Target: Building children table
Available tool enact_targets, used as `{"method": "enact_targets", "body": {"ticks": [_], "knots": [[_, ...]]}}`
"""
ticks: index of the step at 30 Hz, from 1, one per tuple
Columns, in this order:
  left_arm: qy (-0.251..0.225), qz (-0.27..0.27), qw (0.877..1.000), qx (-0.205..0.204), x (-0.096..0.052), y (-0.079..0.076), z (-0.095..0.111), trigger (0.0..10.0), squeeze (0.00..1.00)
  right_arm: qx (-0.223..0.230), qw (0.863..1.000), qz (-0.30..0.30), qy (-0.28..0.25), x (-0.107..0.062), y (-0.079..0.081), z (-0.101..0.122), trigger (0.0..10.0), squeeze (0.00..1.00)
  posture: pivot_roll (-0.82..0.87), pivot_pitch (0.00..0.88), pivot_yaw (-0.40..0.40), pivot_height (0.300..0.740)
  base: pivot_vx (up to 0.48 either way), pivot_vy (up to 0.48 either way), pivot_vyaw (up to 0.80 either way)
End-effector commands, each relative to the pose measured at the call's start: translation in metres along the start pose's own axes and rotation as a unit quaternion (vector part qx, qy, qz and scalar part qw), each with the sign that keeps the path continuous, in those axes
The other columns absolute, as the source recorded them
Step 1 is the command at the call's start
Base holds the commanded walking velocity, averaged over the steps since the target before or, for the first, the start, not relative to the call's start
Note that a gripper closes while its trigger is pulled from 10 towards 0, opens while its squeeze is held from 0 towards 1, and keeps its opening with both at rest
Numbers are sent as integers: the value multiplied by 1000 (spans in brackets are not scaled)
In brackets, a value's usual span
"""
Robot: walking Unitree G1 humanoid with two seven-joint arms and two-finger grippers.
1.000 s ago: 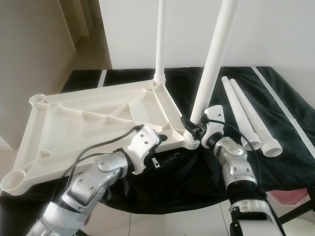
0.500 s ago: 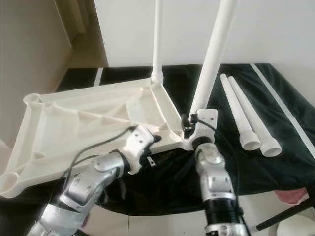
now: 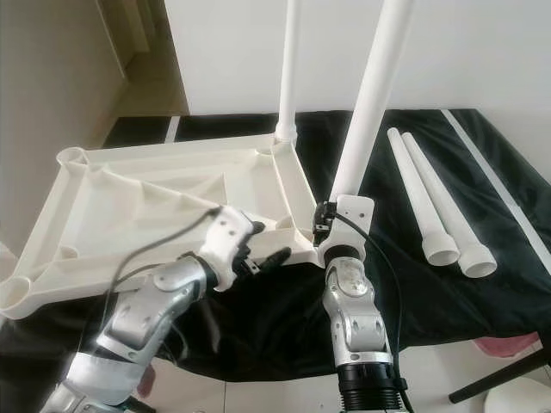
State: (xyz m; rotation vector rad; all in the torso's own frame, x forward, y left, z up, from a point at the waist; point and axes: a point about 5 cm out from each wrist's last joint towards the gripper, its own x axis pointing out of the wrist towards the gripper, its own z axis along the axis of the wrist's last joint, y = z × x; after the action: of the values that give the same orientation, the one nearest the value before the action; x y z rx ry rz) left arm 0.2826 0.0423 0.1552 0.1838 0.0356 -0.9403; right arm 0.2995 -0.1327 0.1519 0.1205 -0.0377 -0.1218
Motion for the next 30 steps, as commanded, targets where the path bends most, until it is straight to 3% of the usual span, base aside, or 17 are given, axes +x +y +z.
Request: {"method": "enact_targets", "body": {"ticks": [1,2,3,5,6,14,17,19,22,23,26,30], "knots": [[13,13,1000,6,-1,3,-4,10000,0,33,999,-3,21,-6,1,-8,10000,0,-54,0,19,740,0,0,0],[16,20,1000,12,-1,4,-5,10000,0,33,999,-1,20,-6,1,-7,10000,0,-54,0,19,740,0,0,0],[19,33,999,27,-1,6,-5,10000,0,30,999,6,12,-5,1,-5,10000,306,-54,0,17,740,0,0,0],[19,33,999,27,-1,6,-5,10000,0,30,999,6,12,-5,1,-5,10000,306,-54,0,17,740,0,0,0],[17,36,999,31,-1,6,-4,10000,0,37,999,15,2,-5,0,-2,10000,1000,-52,0,15,740,0,0,0],[20,68,996,53,0,9,-4,10000,0,26,997,66,-26,-1,-12,11,10000,1000,-57,0,21,740,0,0,0],[18,67,996,58,1,9,-2,10000,0,21,994,101,-31,2,-19,15,10000,1000,-58,0,22,740,0,0,0],[8,54,996,66,2,7,0,10000,0,11,983,183,-27,5,-26,10,10000,1000,-59,0,20,740,0,0,0],[4,53,996,73,3,7,1,10000,0,12,980,196,-22,6,-29,7,10000,1000,-57,0,17,740,0,0,0],[-12,32,998,50,2,5,5,10000,0,6,971,238,-12,3,-30,2,10000,0,-56,0,18,740,0,0,0],[-23,26,998,44,2,5,7,10000,0,9,964,267,-1,2,-29,-1,10000,0,-57,0,18,740,0,0,0],[-23,7,998,59,4,0,7,10000,0,-19,940,342,-4,2,-32,3,10000,0,-59,0,17,740,0,0,0]]}}
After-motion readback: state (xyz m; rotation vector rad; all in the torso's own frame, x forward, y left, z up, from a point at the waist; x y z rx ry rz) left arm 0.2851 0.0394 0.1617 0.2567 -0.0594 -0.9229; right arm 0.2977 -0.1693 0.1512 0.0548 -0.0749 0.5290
